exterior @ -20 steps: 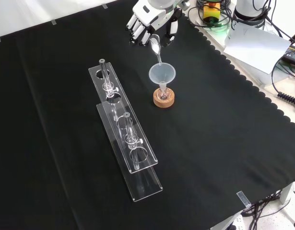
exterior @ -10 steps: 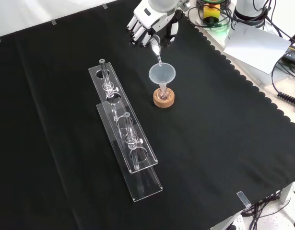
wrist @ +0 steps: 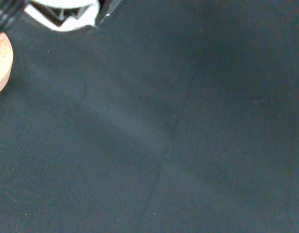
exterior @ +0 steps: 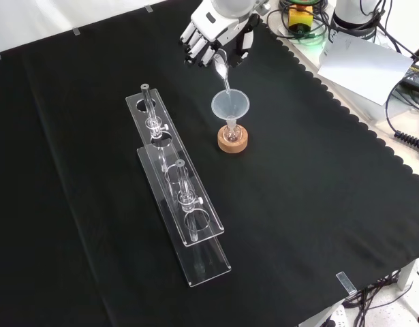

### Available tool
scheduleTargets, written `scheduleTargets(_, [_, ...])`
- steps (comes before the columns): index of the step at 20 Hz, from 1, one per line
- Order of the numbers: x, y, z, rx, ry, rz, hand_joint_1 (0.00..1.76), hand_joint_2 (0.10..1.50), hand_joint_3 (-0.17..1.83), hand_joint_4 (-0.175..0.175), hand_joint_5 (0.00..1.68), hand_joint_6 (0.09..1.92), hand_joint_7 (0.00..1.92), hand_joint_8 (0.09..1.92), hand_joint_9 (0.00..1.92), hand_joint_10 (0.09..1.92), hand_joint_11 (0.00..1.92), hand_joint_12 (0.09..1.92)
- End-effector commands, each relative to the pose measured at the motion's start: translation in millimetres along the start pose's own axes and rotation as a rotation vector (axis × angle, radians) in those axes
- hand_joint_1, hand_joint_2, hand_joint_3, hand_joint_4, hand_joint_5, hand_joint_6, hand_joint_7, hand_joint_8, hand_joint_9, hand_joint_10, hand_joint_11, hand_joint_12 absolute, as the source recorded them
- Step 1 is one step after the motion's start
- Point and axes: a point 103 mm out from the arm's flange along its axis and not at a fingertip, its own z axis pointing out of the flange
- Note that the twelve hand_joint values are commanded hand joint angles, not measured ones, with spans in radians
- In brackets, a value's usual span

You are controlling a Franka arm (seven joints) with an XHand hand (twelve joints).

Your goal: Pour all the NaCl from the weighing funnel into the round-bottom flask.

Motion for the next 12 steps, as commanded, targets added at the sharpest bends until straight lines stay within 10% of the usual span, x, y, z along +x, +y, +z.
scheduleTargets(1, [-1.2, -0.7, -1.0, 0.002, -0.017, 0.004, 1.11, 0.61, 0.8, 0.175, 1.21, 0.86, 0.45, 0.67, 0.84, 0.49, 0.6, 1.21])
scheduleTargets(12, [-1.8, -1.1, -4.8, 0.018, -0.047, 0.01, 1.11, 0.61, 0.8, 0.175, 1.21, 0.86, 0.45, 0.67, 0.84, 0.49, 0.6, 1.21])
